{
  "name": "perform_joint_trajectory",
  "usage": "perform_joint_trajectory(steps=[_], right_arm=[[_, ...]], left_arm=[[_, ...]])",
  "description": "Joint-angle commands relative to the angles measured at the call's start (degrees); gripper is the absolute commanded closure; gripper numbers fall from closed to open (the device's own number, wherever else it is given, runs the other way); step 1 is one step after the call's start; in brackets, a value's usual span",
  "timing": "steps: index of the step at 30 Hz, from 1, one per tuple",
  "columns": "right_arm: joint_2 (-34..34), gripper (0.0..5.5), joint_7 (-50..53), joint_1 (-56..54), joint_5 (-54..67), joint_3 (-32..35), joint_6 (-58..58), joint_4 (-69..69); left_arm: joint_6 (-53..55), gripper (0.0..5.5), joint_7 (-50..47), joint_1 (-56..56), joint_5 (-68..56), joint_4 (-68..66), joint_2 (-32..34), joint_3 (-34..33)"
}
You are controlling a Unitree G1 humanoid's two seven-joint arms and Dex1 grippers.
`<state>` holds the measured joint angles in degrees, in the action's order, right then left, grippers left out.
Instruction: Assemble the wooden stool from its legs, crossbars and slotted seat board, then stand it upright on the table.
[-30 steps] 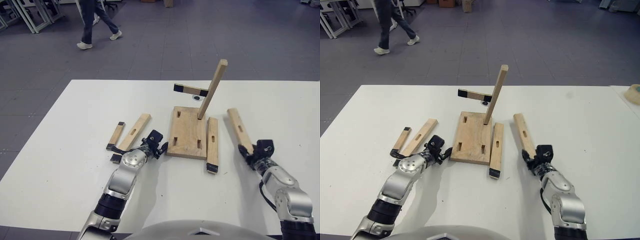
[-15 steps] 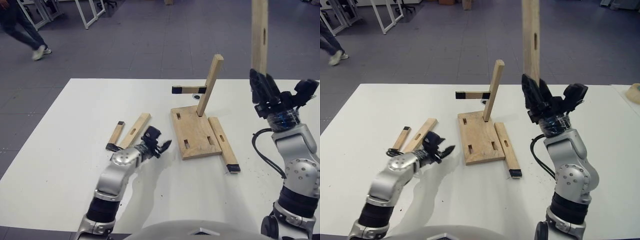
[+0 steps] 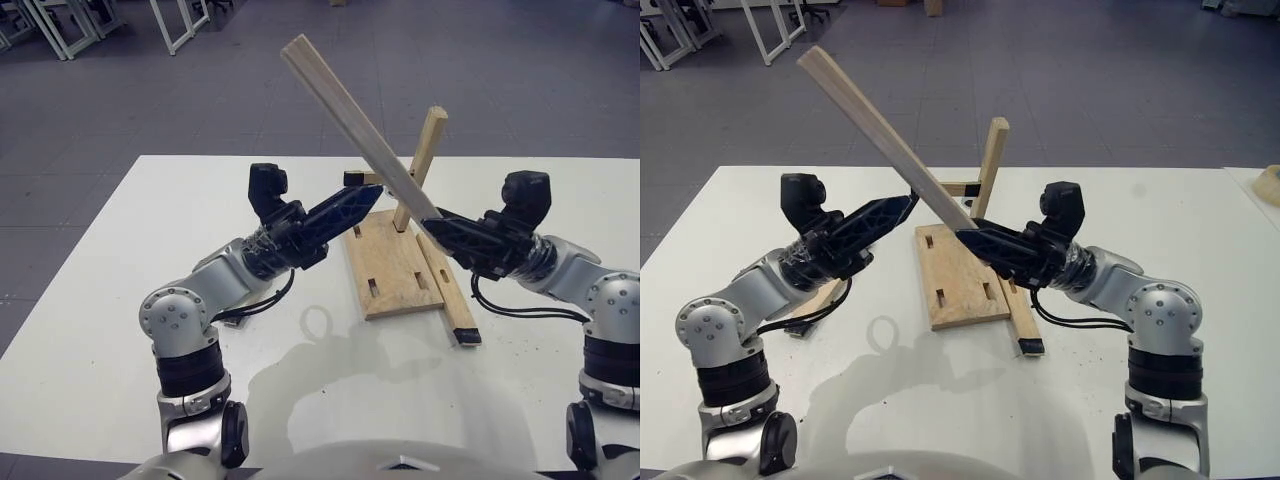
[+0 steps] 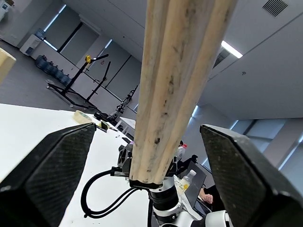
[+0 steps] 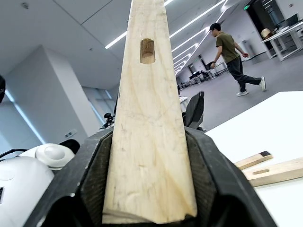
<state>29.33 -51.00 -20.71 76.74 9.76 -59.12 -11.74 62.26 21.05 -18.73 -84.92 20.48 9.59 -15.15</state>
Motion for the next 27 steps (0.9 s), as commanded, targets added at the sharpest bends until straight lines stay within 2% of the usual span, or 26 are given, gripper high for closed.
perform_joint_trajectory(steps=[1,8,18,24,25,27], right_arm=[[0.43,3.48,-2.57,-1.97,-0.39,-1.64,-1.07,0.25],[-0.03,3.48,-3.29,-2.08,-1.65,-3.09,-0.67,-0.47],[0.24,3.48,-4.81,-1.23,-4.87,-3.83,0.36,-1.13],[0.94,3.48,-6.04,-0.08,-6.95,-4.04,0.84,-2.56],[1.24,3.08,-6.38,0.06,-7.56,-4.13,0.88,-2.61],[2.85,2.72,-7.96,0.72,-9.93,-4.72,1.68,-2.85]], left_arm=[[-0.44,1.42,-3.73,-0.64,-7.66,1.02,2.28,2.56],[-3.79,1.42,-7.17,-2.22,-11.86,1.31,5.34,6.29],[-6.72,3.07,-7.07,-1.32,-8.23,0.06,8.71,9.37],[-7.56,3.26,-5.02,1.05,-4.32,-0.91,10.33,10.06],[-8.03,3.28,-4.92,0.97,-4.01,-1.62,10.24,9.73],[-9.4,3.4,-4.6,0.56,-3.65,-3.05,10.13,8.29]])
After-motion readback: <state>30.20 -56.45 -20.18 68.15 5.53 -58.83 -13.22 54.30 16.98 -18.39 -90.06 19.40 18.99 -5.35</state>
